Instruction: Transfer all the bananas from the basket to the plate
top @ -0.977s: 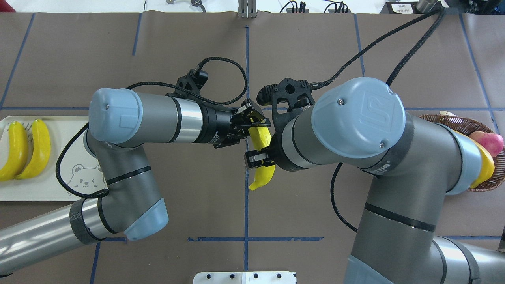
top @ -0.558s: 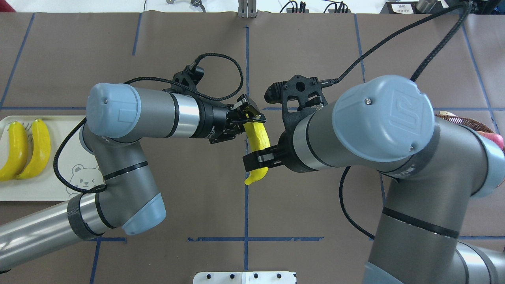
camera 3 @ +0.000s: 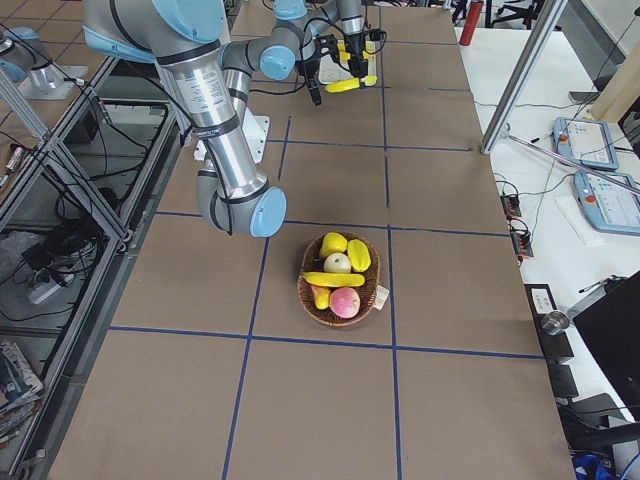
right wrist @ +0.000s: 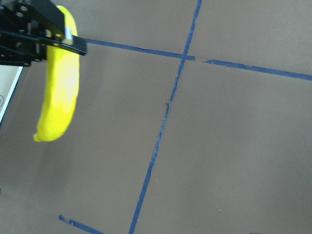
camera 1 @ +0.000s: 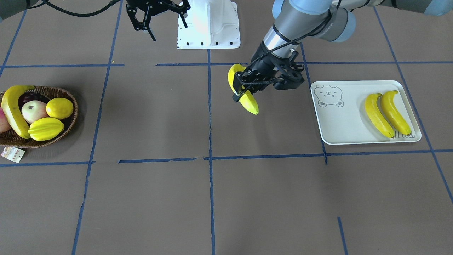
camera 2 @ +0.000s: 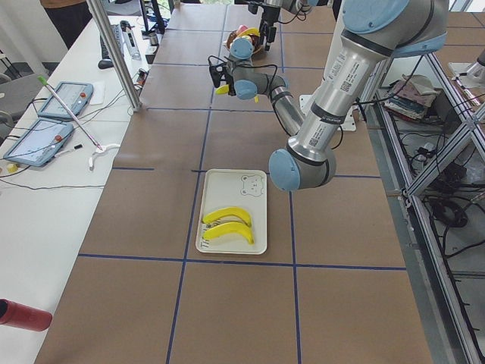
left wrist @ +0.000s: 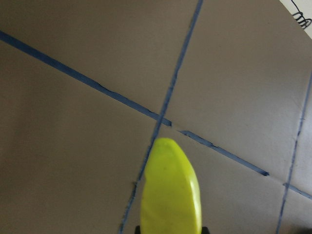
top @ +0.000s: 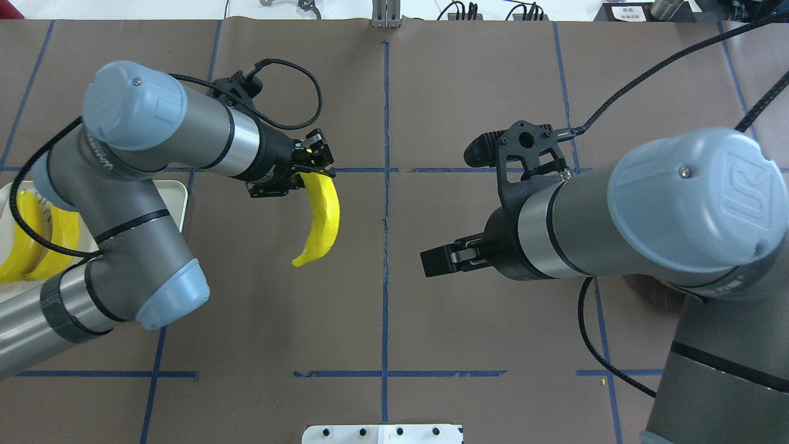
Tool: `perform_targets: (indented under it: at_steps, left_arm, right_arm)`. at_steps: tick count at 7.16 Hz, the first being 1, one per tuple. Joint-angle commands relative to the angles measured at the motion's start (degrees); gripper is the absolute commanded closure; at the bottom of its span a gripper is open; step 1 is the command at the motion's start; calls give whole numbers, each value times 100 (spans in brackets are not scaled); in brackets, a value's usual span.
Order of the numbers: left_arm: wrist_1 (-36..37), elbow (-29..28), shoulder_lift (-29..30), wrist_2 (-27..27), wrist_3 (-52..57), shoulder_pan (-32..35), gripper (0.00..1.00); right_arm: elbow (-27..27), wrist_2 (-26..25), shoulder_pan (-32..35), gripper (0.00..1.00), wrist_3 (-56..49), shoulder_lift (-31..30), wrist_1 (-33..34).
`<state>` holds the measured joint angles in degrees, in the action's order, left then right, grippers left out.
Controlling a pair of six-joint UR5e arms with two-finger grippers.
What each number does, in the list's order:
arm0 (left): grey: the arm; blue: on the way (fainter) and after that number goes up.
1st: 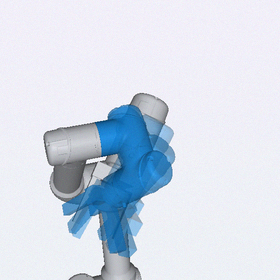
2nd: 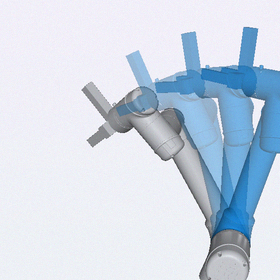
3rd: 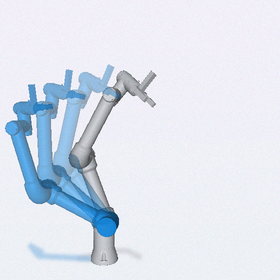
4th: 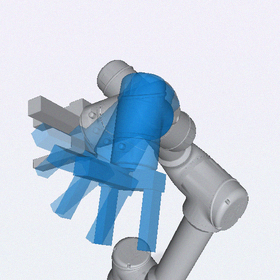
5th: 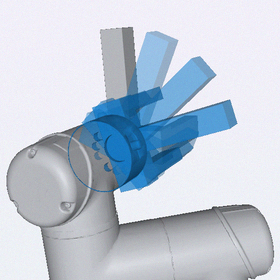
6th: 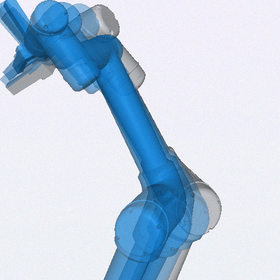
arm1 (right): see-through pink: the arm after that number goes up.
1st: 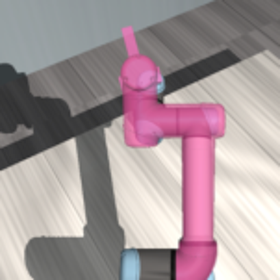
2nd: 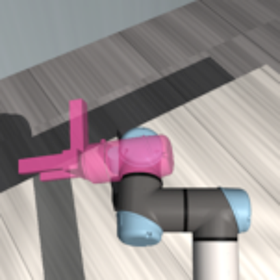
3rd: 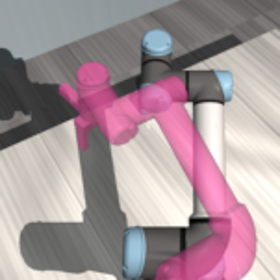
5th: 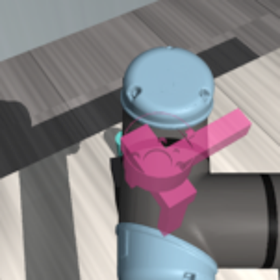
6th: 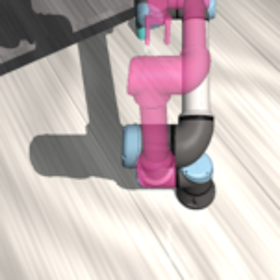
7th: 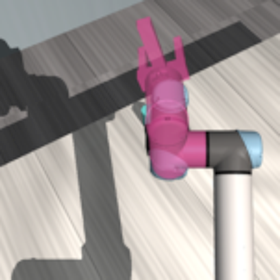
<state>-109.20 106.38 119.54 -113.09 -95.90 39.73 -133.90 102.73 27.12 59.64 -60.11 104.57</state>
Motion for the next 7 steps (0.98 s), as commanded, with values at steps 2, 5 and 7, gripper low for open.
perform_targets:
  at_steps: [2, 5, 7]
  left_arm:
    - [1577, 586, -938, 33, 1685, 289, 100]
    - [1525, 166, -1730, -11, 3136, 1017, 100]
    - [1525, -388, -1750, -11, 3131, 1064, 100]
  right_arm:
    - [-189, -16, 12, 0, 108, -422, 20]
    - [-163, -42, 56, 0, 109, -502, 11]
    - [-145, -51, 65, 0, 109, -493, 11]
